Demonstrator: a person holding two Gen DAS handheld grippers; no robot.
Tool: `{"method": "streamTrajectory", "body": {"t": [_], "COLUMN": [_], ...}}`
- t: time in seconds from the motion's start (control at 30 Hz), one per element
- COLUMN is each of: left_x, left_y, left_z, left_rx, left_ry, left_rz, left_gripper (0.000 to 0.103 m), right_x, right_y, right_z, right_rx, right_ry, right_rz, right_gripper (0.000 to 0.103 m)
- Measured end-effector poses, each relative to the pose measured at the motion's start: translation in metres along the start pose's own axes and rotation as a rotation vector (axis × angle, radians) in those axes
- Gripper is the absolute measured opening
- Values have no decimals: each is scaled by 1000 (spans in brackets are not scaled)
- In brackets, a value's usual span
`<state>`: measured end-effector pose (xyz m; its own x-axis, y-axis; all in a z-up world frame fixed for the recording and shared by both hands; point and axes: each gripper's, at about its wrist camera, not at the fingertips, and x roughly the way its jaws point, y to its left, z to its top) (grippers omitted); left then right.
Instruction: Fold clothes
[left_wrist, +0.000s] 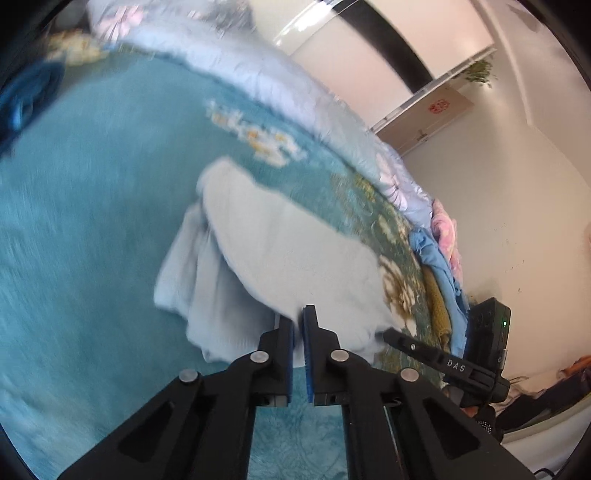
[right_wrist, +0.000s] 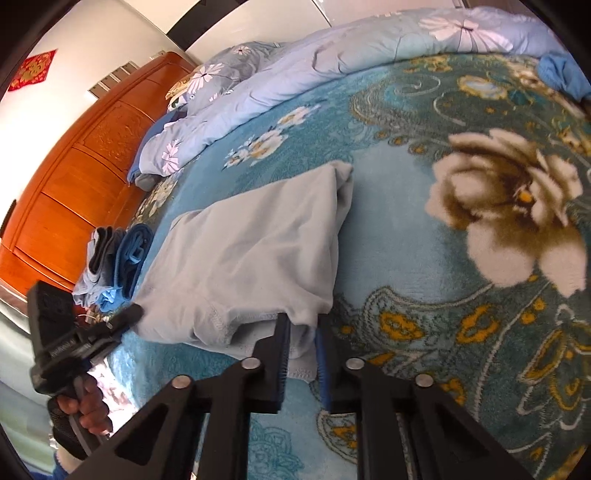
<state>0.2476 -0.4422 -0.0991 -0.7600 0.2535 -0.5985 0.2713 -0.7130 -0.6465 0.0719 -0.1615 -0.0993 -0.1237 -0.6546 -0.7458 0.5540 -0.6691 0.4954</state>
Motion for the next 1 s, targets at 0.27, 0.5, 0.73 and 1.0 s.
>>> {"method": "streamTrajectory", "body": {"t": [0.27,0.5,0.73,1.0], "left_x": [-18,-7,7,18], "left_y": [22,20,16,3], "left_z": [2,-12,-24,-28], "left_rx": [-20,-18,-27,-7], "left_ry": [-46,25,81,84], "left_rz": [-4,14,11,17], "left_gripper": [4,35,49,47], "right_x": [-1,-9,-14,5], "right_y": [10,2,3,8], "right_z": [-20,-24,-16,-9], "right_rx": [-54,-22,-36,-59], "right_ry": [25,3,-20,17], "right_rz": [-35,-13,-67,-107], "right_gripper": [8,11,26,27]}}
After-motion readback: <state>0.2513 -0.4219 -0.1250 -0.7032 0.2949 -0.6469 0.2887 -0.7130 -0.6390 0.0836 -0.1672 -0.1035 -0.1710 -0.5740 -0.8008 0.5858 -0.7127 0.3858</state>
